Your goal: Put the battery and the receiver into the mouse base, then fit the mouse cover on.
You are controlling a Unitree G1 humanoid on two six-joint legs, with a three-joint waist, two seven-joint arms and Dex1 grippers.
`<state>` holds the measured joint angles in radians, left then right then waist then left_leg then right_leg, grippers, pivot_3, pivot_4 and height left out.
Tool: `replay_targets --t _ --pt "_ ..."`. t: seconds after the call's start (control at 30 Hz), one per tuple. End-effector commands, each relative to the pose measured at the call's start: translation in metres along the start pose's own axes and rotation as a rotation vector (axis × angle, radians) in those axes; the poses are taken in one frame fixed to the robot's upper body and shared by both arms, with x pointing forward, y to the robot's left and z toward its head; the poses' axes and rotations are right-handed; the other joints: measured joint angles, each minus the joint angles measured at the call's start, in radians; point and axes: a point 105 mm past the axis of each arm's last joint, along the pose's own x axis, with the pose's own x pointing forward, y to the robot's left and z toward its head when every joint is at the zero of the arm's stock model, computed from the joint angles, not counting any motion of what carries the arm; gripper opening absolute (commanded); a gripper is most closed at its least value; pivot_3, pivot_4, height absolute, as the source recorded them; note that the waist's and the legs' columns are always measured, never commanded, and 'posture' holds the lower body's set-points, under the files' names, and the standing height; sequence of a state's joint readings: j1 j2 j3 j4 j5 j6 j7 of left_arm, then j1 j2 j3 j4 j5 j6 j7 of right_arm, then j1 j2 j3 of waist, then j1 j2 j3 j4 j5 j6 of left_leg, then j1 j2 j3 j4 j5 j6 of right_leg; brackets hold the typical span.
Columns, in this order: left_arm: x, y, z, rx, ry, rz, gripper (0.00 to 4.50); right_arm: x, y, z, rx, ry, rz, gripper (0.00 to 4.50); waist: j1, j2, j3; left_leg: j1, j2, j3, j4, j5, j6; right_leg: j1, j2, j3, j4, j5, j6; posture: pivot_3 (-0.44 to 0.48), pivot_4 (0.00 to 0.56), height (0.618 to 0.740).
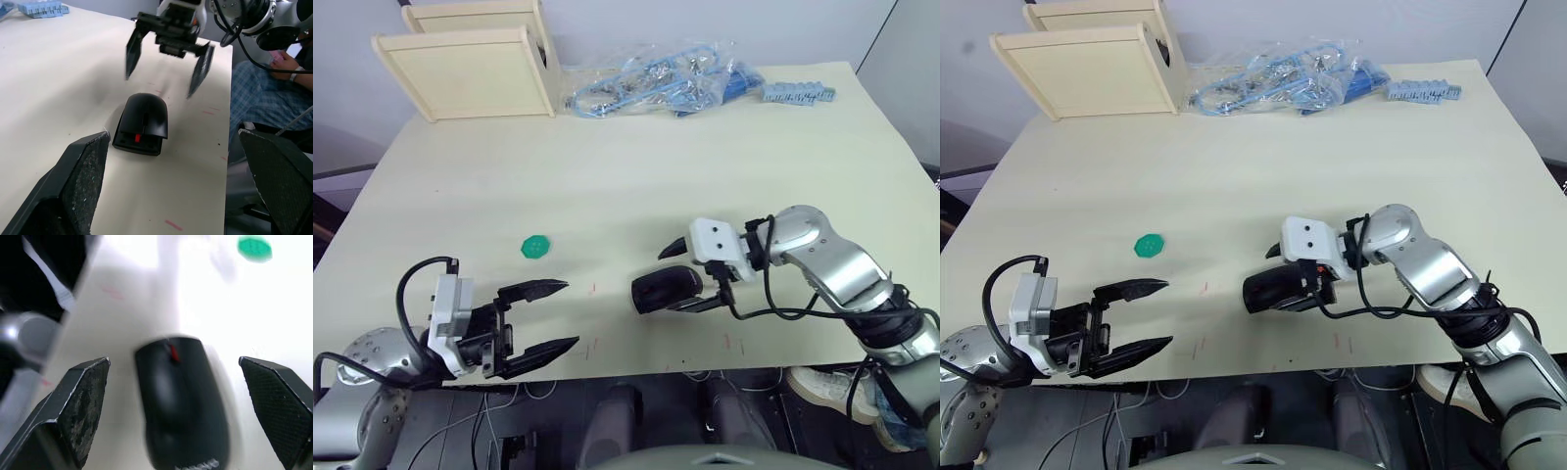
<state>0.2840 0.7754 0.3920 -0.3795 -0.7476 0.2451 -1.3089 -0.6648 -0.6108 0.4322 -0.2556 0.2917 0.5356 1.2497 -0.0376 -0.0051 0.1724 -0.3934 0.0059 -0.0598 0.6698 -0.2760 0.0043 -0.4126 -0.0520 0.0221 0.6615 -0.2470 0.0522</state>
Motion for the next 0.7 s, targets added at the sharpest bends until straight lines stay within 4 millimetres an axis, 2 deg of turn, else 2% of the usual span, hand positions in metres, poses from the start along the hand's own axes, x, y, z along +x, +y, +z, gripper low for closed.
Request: replay_targets --t 0.03,0.17,0.33,0.7 --pt "-0.002 0.001 0.005 0.017 -0.003 -0.007 4.5 -0.009 0.001 0.008 -0.054 -0.077 0.0 4.44 0.0 0.0 0.0 0.0 0.0 0.0 0.0 0.0 0.0 0.0 0.0 0.0 0.0 0.0 0.0 0.0 0.15 0.74" --pt "-0.001 0.002 0.006 0.018 -0.002 -0.012 4.5 -0.009 0.0 0.002 -0.003 -0.108 0.008 4.44 0.0 0.0 0.0 0.0 0.0 0.0 0.0 0.0 0.0 0.0 0.0 0.0 0.0 0.0 0.0 0.0 0.15 0.74" --pt "0.001 0.002 0.007 0.023 0.0 -0.025 4.5 -0.005 -0.02 -0.023 0.033 -0.094 -0.036 4.44 0.0 0.0 0.0 0.001 0.0 0.0 0.0 0.0 0.0 0.001 0.0 0.0 0.0 0.0 0.0 0.0 0.15 0.74" --pt "0.0 0.001 0.008 0.033 0.007 -0.025 4.5 0.006 -0.025 -0.029 0.012 -0.12 0.021 4.44 -0.001 0.0 0.0 0.0 0.0 0.001 0.0 0.0 0.0 0.0 0.0 0.0 0.0 0.0 0.0 0.0 0.15 0.74"
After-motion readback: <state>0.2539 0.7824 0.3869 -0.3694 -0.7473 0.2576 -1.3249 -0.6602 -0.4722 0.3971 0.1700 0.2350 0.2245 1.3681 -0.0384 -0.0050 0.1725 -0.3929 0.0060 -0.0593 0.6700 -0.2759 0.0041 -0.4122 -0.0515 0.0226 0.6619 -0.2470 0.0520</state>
